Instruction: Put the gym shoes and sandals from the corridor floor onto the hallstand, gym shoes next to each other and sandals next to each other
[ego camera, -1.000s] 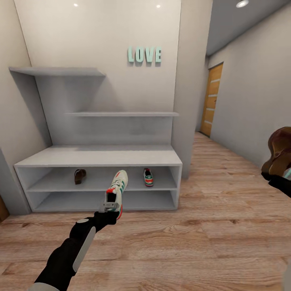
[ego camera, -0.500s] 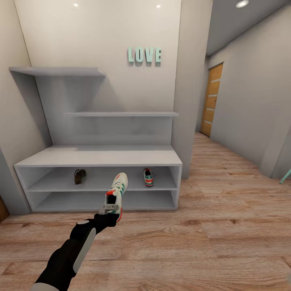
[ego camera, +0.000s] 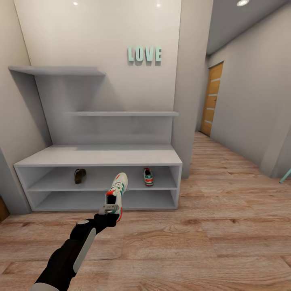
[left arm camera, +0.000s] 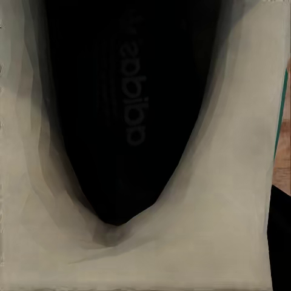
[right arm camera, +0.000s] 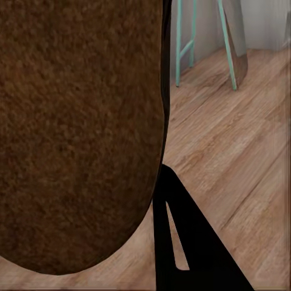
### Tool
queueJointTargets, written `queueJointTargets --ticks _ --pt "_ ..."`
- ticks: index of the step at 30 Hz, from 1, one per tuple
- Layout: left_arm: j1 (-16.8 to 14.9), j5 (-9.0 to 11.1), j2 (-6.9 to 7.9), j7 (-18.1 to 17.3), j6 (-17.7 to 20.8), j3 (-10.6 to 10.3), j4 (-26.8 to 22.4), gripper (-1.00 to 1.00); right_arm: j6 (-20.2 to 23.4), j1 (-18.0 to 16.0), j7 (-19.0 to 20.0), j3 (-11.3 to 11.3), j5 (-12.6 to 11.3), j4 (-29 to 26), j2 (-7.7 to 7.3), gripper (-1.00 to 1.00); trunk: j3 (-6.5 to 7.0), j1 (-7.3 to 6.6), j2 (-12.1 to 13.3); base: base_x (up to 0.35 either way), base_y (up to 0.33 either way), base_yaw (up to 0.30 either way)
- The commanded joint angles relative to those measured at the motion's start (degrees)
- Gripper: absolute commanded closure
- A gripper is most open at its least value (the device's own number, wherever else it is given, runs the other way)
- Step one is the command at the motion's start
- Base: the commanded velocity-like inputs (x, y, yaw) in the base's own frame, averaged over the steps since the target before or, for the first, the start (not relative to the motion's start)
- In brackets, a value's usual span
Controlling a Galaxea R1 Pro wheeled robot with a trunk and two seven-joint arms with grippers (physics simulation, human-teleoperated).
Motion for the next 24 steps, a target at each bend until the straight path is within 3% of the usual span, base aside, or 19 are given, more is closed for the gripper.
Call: queueJointTargets --ticks 1,20,24 --pt "-0.04 0.20 0.04 -0.01 0.26 -0.09 -0.04 1.00 0.17 -0.09 0.54 -0.10 0.64 -0.10 0.01 1.00 -0.29 0.01 -0.05 0.000 0.000 0.000" --pt "-0.04 0.20 -0.17 0.36 0.26 -0.09 0.45 1.00 1.18 -0.09 0.55 -0.11 0.69 -0.12 0.01 1.00 -5.81 0.50 -0.30 0.000 0.000 0.000" --pt "-0.04 0.20 -1.76 3.39 0.22 -0.07 1.49 1.00 1.19 -0.09 0.54 -0.11 0.69 -0.12 0.01 1.00 -7.07 0.60 -0.36 0.000 0.000 0.000"
